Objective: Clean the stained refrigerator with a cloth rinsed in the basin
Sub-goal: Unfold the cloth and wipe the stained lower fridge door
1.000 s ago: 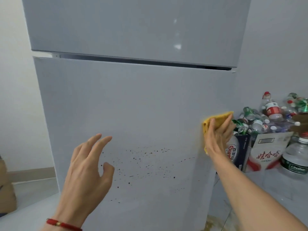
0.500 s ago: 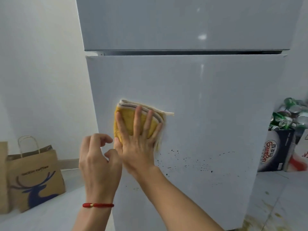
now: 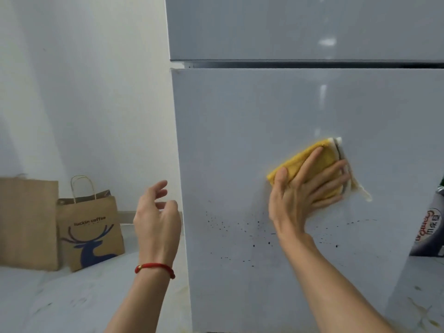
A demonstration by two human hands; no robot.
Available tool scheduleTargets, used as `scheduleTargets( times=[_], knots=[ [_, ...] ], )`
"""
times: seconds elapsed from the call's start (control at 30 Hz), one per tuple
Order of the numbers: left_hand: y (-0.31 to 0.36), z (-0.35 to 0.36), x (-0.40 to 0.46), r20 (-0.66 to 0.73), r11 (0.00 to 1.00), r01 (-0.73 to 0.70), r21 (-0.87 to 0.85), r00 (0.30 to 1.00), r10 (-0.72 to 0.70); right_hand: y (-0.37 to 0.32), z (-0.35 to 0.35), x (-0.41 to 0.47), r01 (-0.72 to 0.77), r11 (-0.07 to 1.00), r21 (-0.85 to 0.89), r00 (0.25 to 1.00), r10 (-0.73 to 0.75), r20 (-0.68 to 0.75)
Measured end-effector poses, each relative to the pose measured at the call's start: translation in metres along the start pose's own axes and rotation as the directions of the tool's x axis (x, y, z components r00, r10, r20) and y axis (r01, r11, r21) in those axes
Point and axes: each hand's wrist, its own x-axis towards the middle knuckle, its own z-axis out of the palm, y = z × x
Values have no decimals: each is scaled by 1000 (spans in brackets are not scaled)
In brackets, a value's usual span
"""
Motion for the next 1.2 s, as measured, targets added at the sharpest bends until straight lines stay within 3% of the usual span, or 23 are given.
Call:
scheduleTargets(
  times=[0.07, 0.17, 0.23, 0.33, 0.37, 0.43, 0.63, 0.73, 0.83, 0.97, 1.1, 1.2],
  knots=[
    [1, -3, 1, 10, 996, 69, -62, 998, -68, -44, 18, -29, 162, 987, -21, 985, -160, 61],
    [5, -3, -3, -69, 999, 16, -40, 997, -18, -86, 47, -76, 548, 834, -68, 827, -527, 195],
    [7, 0, -6, -122, 999, -36, -9, 992, 35, -94, 57, -91, 721, 688, -83, 684, -687, 246],
    [8, 14, -17, -138, 995, -97, 27, 985, 99, -70, 56, -81, 931, 355, -84, 363, -876, 317],
    [7, 17, -20, -134, 992, -119, 38, 983, 123, -59, 53, -72, 947, 313, -74, 320, -899, 299],
    [7, 28, -29, -97, 986, -154, 64, 982, 160, -30, 36, -47, 932, 344, -112, 362, -894, 264],
    [10, 52, -51, 62, 928, -355, 111, 935, 350, 109, -20, 33, 753, 602, -266, 656, -721, 225],
    [7, 56, -54, 82, 922, -366, 126, 930, 358, 163, -43, 57, 554, 789, -267, 831, -503, 238],
    [-2, 54, -52, 76, 940, -306, 148, 952, 298, 194, -65, 71, 190, 966, -176, 972, -160, 170],
    [-9, 47, -44, 66, 949, -267, 166, 963, 260, 207, -78, 81, -105, 992, -73, 984, 114, 140],
    [-9, 42, -41, 64, 967, -212, 145, 977, 204, 178, -77, 89, -471, 875, 116, 881, 460, 105],
    [-13, 39, -37, 48, 980, -152, 129, 988, 147, 138, -64, 71, -445, 883, 150, 895, 438, 79]
  ],
)
